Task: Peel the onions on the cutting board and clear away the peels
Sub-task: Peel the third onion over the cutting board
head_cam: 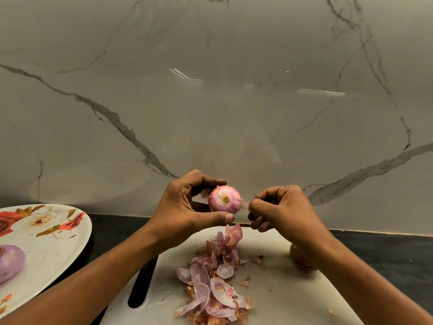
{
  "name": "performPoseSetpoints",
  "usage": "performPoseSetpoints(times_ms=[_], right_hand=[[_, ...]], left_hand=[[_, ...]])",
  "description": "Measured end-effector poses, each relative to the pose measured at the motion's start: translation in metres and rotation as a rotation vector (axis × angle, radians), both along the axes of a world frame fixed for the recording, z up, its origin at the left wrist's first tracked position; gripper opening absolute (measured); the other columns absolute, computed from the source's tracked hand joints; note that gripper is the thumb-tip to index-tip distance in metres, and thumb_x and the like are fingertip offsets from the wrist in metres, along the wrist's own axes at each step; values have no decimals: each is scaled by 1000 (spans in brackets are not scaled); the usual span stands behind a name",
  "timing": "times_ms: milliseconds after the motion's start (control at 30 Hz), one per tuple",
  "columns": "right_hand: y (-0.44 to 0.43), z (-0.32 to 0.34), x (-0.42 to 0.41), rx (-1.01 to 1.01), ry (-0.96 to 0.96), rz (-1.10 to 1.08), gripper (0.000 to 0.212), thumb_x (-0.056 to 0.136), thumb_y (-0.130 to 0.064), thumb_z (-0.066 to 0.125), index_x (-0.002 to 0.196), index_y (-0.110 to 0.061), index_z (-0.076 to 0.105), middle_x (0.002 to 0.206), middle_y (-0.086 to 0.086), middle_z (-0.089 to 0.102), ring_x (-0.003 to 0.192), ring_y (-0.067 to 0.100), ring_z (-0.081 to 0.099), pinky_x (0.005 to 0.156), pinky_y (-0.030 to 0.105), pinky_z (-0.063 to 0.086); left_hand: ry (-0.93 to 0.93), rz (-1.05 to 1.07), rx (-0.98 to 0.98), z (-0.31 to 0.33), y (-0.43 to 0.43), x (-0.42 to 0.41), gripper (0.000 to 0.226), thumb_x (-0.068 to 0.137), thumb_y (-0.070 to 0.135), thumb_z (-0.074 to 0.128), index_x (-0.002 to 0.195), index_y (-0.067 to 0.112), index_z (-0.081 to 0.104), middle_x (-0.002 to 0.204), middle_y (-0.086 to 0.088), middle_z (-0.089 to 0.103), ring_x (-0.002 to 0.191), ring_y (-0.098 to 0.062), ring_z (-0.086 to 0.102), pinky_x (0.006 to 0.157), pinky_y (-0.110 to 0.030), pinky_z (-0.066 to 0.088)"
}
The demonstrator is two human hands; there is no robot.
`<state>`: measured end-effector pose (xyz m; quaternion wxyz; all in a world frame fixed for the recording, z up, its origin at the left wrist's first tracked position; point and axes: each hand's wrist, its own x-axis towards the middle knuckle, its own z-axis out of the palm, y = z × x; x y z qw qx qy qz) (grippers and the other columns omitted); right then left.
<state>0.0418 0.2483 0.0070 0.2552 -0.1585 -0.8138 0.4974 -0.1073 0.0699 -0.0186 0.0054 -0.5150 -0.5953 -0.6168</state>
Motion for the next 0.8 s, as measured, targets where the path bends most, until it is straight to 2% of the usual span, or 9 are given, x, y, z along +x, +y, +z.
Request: performPoseSetpoints(times_ms=[133,233,433,600,800], right_hand=[[1,2,2,-5,-29,50,9,92,-2,73,84,1,77,75,15,78,65,24,76,60,29,61],[-3,6,5,-27,-32,128,2,89,0,79,87,1,78,77,17,79,69,27,78,62,29,63],[-3,12,8,-118,20,176,10,89,-7,81,98,-2,81,89,17,81,83,32,81,76,37,68],[-6,6,6,19,1,150,13,89,-17,82,97,-7,83,82,9,81,78,22,81,72,30,66],[-6,4,5,33,-49,153,10,93,-13,77,94,-5,82,82,9,82,78,23,81,75,35,67]], left_hand=[[-173,-107,-5,2,-2,1,60,67,10,94,123,14,74,114,-6,76,109,-31,74,80,-37,65],[-226,-119,-1,2,-1,1,64,66,9,96,125,16,73,117,-5,76,108,-29,75,81,-36,65],[-130,-27,-10,1,-1,-2,59,63,16,96,118,20,75,115,-1,75,107,-28,76,82,-39,66],[12,-9,-34,-1,0,-3,56,66,10,98,117,17,76,112,5,72,114,-26,70,81,-38,66],[62,-12,-70,-2,-1,-6,58,67,9,99,120,17,77,110,3,67,112,-30,68,80,-38,66]])
